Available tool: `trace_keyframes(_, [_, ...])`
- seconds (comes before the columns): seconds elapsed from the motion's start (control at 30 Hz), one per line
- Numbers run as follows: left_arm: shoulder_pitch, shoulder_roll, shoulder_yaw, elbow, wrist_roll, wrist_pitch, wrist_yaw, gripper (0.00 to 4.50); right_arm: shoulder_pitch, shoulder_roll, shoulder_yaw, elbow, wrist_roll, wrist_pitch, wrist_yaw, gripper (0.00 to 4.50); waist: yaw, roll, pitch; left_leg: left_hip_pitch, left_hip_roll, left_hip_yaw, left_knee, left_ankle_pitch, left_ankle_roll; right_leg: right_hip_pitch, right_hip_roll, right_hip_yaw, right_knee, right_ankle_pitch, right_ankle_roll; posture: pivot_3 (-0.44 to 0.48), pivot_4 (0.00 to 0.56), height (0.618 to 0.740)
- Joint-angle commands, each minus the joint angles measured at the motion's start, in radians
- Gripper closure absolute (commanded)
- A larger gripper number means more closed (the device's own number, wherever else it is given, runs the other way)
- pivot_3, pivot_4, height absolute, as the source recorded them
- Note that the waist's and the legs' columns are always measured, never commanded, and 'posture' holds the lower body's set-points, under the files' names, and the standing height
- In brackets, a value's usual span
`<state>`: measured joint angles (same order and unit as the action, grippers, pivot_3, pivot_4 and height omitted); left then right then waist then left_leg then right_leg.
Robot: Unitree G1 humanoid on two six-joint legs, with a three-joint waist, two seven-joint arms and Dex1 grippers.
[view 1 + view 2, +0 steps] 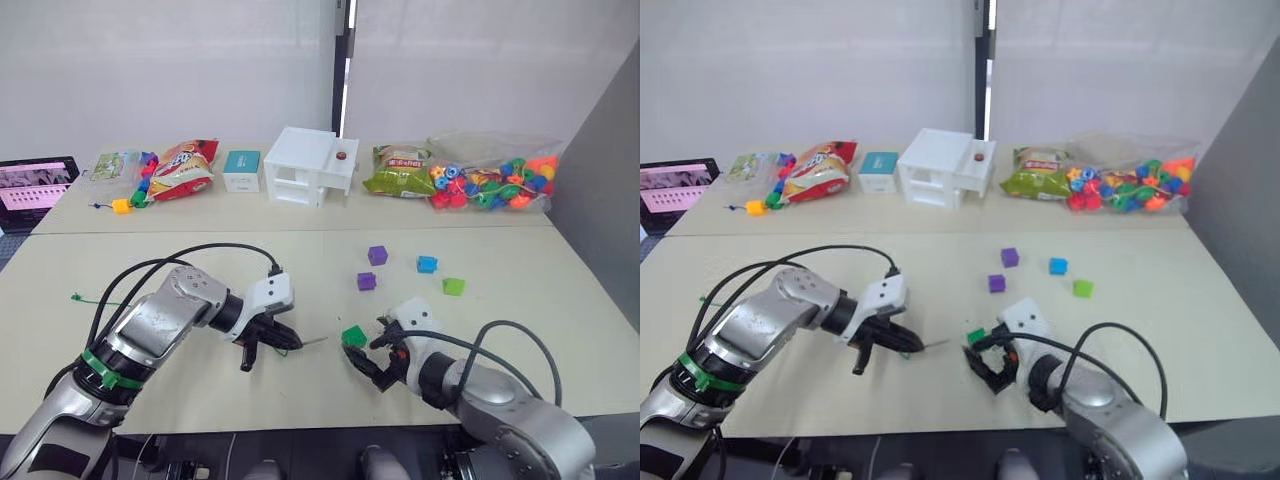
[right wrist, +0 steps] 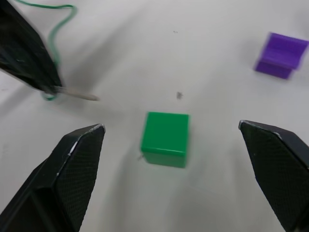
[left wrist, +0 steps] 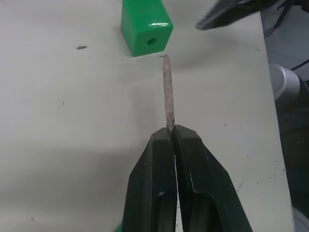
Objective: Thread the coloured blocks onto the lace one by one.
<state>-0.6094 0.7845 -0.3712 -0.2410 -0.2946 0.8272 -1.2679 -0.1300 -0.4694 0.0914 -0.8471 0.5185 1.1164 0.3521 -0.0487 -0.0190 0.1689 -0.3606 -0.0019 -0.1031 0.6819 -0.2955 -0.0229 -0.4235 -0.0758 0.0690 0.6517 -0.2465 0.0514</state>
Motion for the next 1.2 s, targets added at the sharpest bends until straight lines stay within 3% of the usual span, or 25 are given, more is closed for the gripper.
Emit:
trace_keyframes(0.03, [0.019,0.024,0.053,-0.103,-0.058,0.095,0.033,4.50,-0.130,-0.160,-0.013,0.106,0.051,-0.156,0.306,0.02,-0.003,0.000,0.000,0.001,0.000,0.000,0.000,0.000,0.000,0.001,0.000,0.000,-0.002,0.000,0.000,0.000,0.150,0.740])
trace_keyframes(0.17, [0.048,0.044,0.071,-0.188,-0.112,0.177,0.062,4.50,-0.336,-0.278,0.144,0.354,-0.039,-0.397,0.621,0.02,0.000,-0.001,0.001,0.003,0.001,0.000,-0.001,0.000,0.000,0.003,0.001,0.000,-0.004,0.000,0.000,0.000,0.150,0.740])
trace_keyframes(0.37, [0.089,0.063,0.080,-0.238,-0.141,0.201,0.108,4.50,-0.568,-0.266,0.382,0.775,-0.299,-0.878,0.975,0.02,0.001,-0.001,0.001,0.002,0.000,0.001,-0.001,0.000,0.001,0.002,0.000,0.000,-0.004,0.000,0.000,0.000,0.150,0.740])
trace_keyframes(0.5, [0.114,0.073,0.080,-0.242,-0.148,0.198,0.135,4.50,-0.651,-0.202,0.433,1.005,-0.391,-1.096,1.071,0.02,0.003,-0.001,0.001,0.001,0.000,0.001,-0.001,0.000,0.001,0.001,0.000,0.000,-0.004,0.000,0.000,0.000,0.150,0.740])
trace_keyframes(0.7, [0.162,0.086,0.073,-0.248,-0.146,0.185,0.169,4.50,-0.684,-0.153,0.420,1.168,-0.433,-1.244,1.143,0.02,0.003,-0.001,0.001,0.000,0.000,0.001,-0.001,0.000,0.000,0.000,-0.001,0.000,-0.004,0.000,0.000,0.000,0.150,0.740])
trace_keyframes(0.8, [0.183,0.095,0.074,-0.252,-0.145,0.167,0.174,4.50,-0.679,-0.134,0.405,1.210,-0.439,-1.281,1.145,0.83,0.003,-0.001,0.001,0.000,0.000,0.000,-0.001,0.000,0.000,0.000,-0.001,0.000,-0.004,0.000,0.000,0.000,0.150,0.740])
trace_keyframes(1.03, [0.182,0.100,0.064,-0.249,-0.142,0.147,0.178,4.50,-0.645,-0.112,0.369,1.207,-0.444,-1.276,1.109,3.27,0.003,-0.001,0.001,0.000,0.000,0.000,-0.001,0.000,0.000,0.000,-0.001,0.000,-0.003,0.000,0.000,0.000,0.150,0.740])
trace_keyframes(1.2, [0.108,0.079,0.019,-0.221,-0.123,0.162,0.187,4.50,-0.578,-0.118,0.313,1.074,-0.434,-1.129,1.034,3.31,0.008,-0.001,0.001,0.000,0.000,0.000,-0.001,0.000,0.000,0.000,-0.001,0.000,-0.003,0.000,0.000,0.000,0.150,0.740])
